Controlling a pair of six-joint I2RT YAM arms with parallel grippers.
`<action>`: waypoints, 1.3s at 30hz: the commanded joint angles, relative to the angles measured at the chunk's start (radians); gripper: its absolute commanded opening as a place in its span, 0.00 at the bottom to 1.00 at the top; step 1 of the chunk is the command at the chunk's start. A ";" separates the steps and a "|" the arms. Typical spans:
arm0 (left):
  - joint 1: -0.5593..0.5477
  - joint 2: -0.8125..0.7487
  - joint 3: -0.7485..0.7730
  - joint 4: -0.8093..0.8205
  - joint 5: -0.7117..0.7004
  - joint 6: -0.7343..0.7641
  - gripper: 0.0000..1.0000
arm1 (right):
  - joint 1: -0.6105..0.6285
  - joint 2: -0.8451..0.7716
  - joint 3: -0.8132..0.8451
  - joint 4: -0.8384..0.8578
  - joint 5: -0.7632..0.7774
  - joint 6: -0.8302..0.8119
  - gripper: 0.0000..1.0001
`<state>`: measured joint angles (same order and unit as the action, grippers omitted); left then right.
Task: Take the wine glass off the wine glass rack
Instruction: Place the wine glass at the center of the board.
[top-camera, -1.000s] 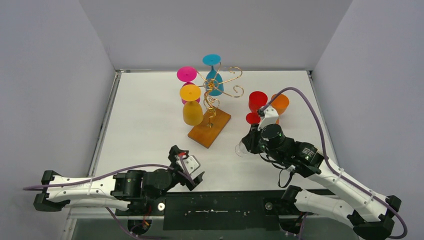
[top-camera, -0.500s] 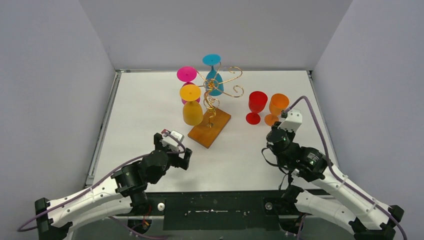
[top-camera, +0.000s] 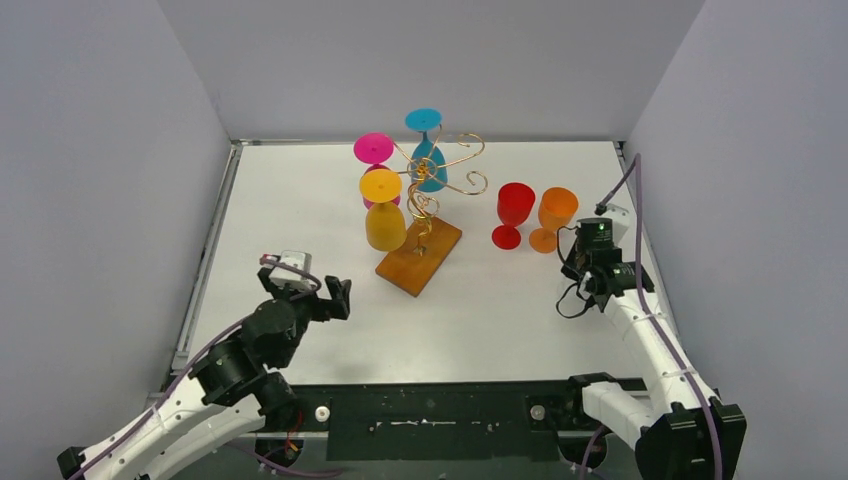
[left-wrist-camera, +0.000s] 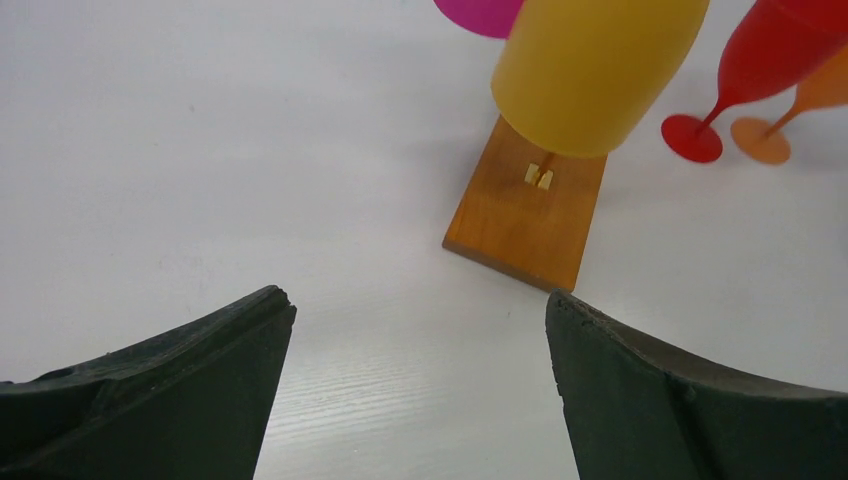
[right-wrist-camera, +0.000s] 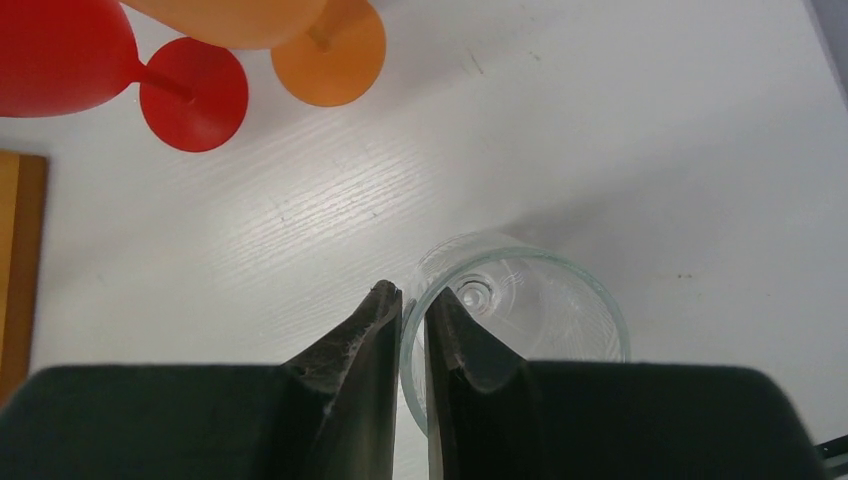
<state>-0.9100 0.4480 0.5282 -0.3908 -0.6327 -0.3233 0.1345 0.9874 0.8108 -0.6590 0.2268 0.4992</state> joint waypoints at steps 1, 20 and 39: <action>0.005 -0.085 -0.008 0.013 -0.105 -0.011 0.95 | -0.011 0.024 0.008 0.170 -0.068 -0.027 0.00; 0.005 0.080 0.012 0.024 -0.080 -0.025 0.94 | 0.119 0.289 0.090 0.324 0.118 -0.100 0.00; 0.005 0.086 0.006 0.033 -0.097 -0.018 0.94 | 0.079 0.360 0.085 0.359 0.048 -0.168 0.05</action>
<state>-0.9081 0.5316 0.5240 -0.4000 -0.7090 -0.3447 0.2352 1.3655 0.8646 -0.3824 0.2798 0.3576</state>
